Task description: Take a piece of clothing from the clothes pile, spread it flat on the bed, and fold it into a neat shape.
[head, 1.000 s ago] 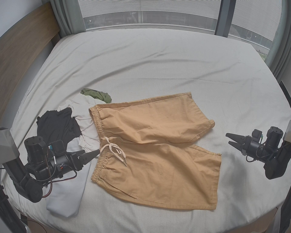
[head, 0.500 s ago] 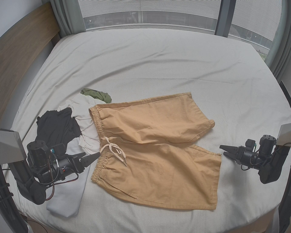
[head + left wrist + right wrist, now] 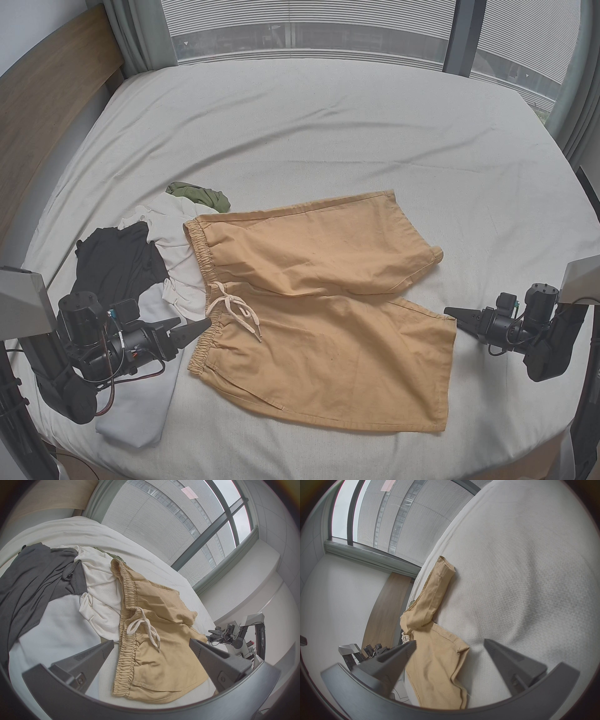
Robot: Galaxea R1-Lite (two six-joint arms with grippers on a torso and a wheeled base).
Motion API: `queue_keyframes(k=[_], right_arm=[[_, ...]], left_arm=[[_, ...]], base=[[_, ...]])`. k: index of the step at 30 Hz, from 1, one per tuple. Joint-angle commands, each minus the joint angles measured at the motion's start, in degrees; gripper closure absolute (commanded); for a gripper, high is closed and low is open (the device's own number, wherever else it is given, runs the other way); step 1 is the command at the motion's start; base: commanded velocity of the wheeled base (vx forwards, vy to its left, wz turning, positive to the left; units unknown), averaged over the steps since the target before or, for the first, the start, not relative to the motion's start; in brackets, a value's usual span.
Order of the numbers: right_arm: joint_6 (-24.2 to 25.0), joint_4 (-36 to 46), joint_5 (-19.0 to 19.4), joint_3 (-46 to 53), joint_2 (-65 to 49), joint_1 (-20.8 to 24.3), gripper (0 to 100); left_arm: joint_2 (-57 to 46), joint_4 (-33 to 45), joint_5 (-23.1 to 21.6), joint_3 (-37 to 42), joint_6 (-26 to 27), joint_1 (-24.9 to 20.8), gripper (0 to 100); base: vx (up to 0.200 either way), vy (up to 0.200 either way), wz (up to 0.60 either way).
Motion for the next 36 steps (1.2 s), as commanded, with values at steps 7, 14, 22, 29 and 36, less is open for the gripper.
queue_keyframes(k=[7,14,22,29,36], right_arm=[[-0.1,-1.4,0.0,-0.8,1.1,0.4,100],[0.0,-3.0,-0.7,-4.2,1.0,-0.2,100],[0.4,-3.1,-3.7,-9.1,1.6,0.1,100],[0.4,-3.1,-4.0,-9.9,2.2,0.4,100],[0.2,-3.1,-3.9,-9.9,2.2,0.5,100]], left_arm=[[0.2,0.0,-0.1,-0.1,0.0,-0.1,0],[0.5,0.0,0.0,0.0,-0.1,-0.1,0],[1.2,0.1,0.0,0.0,-0.1,-0.1,0],[1.8,0.1,0.1,0.2,-0.1,-0.1,0],[2.8,0.2,0.0,1.2,0.0,-0.1,0]], base=[[0.0,0.0,0.0],[0.0,0.0,0.0],[0.0,0.0,0.0],[0.0,0.0,0.0],[0.0,0.0,0.0]])
